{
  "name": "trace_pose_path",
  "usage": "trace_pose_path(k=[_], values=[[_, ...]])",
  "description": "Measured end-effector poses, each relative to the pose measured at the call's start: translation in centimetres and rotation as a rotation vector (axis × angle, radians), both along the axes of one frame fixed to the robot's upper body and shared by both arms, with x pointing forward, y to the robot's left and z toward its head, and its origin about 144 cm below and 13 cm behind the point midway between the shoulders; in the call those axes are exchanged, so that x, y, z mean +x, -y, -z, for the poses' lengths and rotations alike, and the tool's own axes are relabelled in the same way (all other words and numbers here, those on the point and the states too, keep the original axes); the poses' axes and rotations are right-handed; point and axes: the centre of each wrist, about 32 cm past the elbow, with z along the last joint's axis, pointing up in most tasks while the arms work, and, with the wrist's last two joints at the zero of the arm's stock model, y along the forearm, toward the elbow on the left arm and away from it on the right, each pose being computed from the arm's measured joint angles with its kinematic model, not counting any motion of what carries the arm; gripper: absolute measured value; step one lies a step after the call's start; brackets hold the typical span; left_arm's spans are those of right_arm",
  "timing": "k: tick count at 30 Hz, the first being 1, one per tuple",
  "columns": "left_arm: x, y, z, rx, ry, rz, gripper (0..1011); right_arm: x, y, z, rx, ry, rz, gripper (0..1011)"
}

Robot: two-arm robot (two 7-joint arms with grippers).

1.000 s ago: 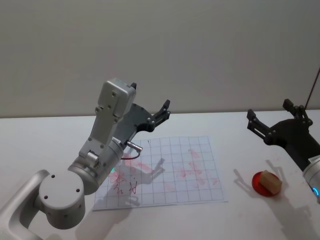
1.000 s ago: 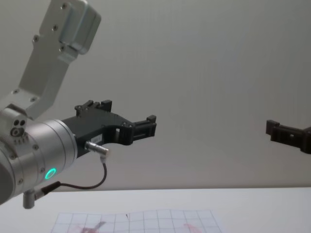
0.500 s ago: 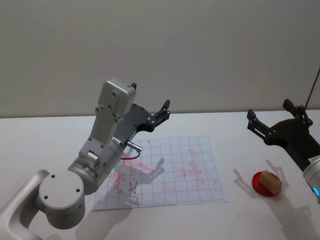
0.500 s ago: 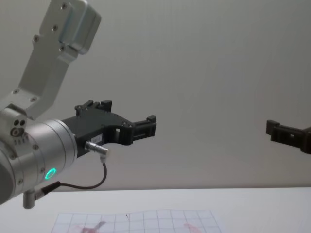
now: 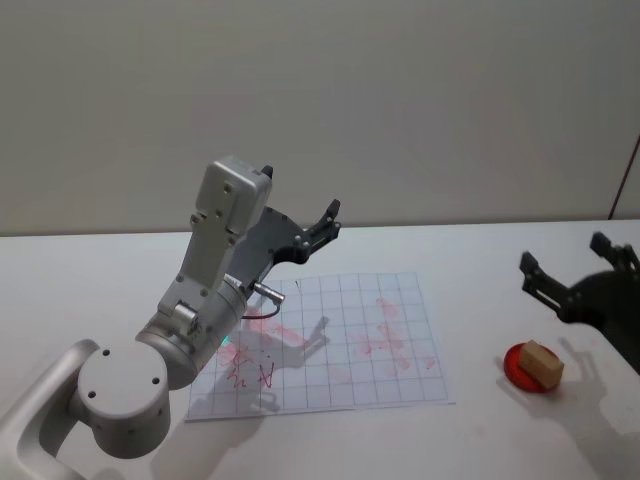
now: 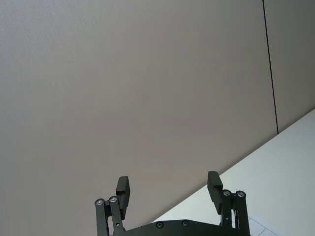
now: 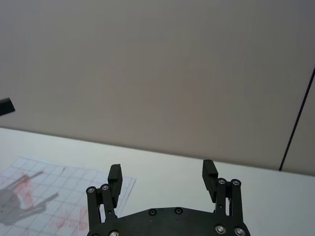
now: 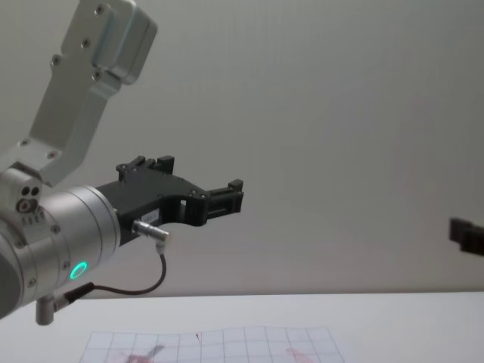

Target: Use the one hand to pick up the stamp and affix it onto the A4 paper.

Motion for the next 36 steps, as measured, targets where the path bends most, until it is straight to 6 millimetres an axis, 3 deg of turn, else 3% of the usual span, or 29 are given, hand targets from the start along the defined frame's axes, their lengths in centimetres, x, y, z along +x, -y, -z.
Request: trace_pose_path(k=[9, 17, 36], values=[[0.0, 0.0, 0.0, 0.0, 0.0, 0.0, 1001, -2.5, 2.3, 0.4, -0.013, -0.122, 0.003, 1001], [0.0, 0.0, 0.0, 0.0, 0.0, 0.0, 1001, -3.4, 3.3, 0.8, -0.044, -0.223, -0.001, 1001], [0.0, 0.0, 0.0, 0.0, 0.0, 0.0, 1001, -1.5, 3.1, 2.6, -0.128, -0.368, -0.062, 1001]])
